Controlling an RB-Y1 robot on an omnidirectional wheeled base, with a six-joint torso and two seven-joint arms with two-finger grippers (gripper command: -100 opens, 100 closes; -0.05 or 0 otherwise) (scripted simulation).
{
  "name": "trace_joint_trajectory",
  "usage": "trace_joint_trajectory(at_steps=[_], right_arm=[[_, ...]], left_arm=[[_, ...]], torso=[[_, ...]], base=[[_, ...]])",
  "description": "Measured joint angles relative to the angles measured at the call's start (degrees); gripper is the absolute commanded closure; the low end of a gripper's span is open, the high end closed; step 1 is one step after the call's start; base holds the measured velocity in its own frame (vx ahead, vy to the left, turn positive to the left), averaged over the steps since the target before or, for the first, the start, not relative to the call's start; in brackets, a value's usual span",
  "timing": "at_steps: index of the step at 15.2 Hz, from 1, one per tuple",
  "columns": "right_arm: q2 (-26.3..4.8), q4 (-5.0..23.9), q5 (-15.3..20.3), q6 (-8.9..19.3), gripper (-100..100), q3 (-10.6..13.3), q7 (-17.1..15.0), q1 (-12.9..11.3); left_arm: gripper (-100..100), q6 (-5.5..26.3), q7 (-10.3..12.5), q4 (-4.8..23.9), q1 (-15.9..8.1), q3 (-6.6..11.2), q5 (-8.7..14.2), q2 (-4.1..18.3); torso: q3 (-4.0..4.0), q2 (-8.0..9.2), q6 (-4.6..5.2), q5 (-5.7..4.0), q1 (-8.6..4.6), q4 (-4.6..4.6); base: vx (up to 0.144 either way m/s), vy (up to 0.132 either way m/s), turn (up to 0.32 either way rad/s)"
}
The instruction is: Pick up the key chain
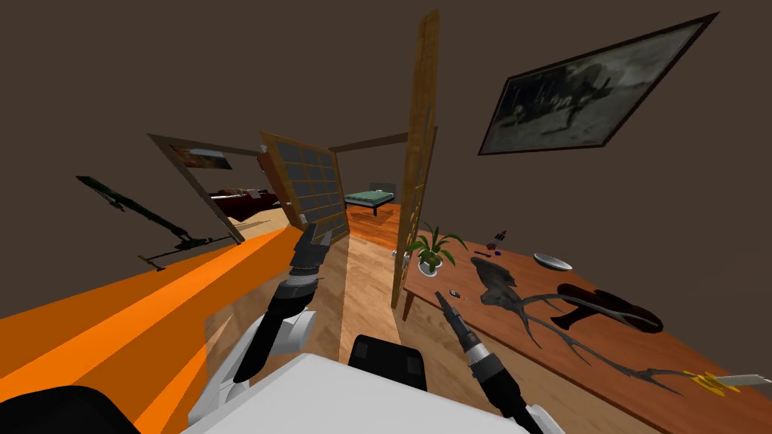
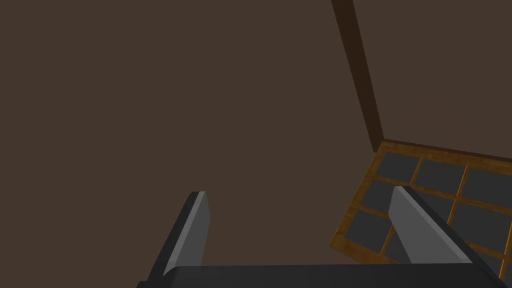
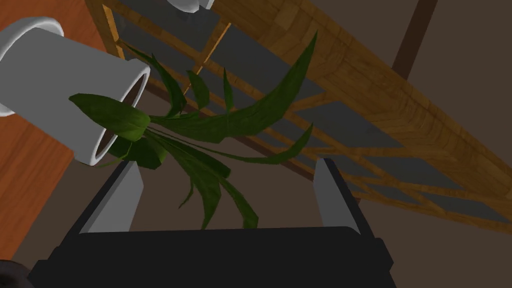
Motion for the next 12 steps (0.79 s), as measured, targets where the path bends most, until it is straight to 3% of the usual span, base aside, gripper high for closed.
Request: trace_joint_trajectory(at_steps=[5, 9, 12], right_arm=[[-3.5, 5.8, 1.8, -0.6, -100, 2.3, 1.0, -0.1], [-6.4, 8.8, 3.4, -0.6, -100, 4.3, 2.0, 0.8], [-7.9, 13.3, 4.0, -1.9, -100, 5.3, 2.3, 0.0]], left_arm=[[0, 0.0, 0.0, 0.0, 0.0, 0.0, 0.0, 0.0], [0, 0.0, 0.0, 0.0, 0.0, 0.0, 0.0, 0.0], [0, 0.0, 0.0, 0.0, 0.0, 0.0, 0.0, 0.0]], torso=[[-0.01, -0.01, -0.01, 0.0, 0.0, 0.0], [-0.01, -0.01, 0.01, 0.01, 0.01, 0.0], [-0.02, -0.04, 0.0, 0.0, -0.02, -0.01]], base=[[-0.016, 0.017, 0.181], [-0.011, 0.016, 0.141], [-0.007, 0.014, 0.148]])
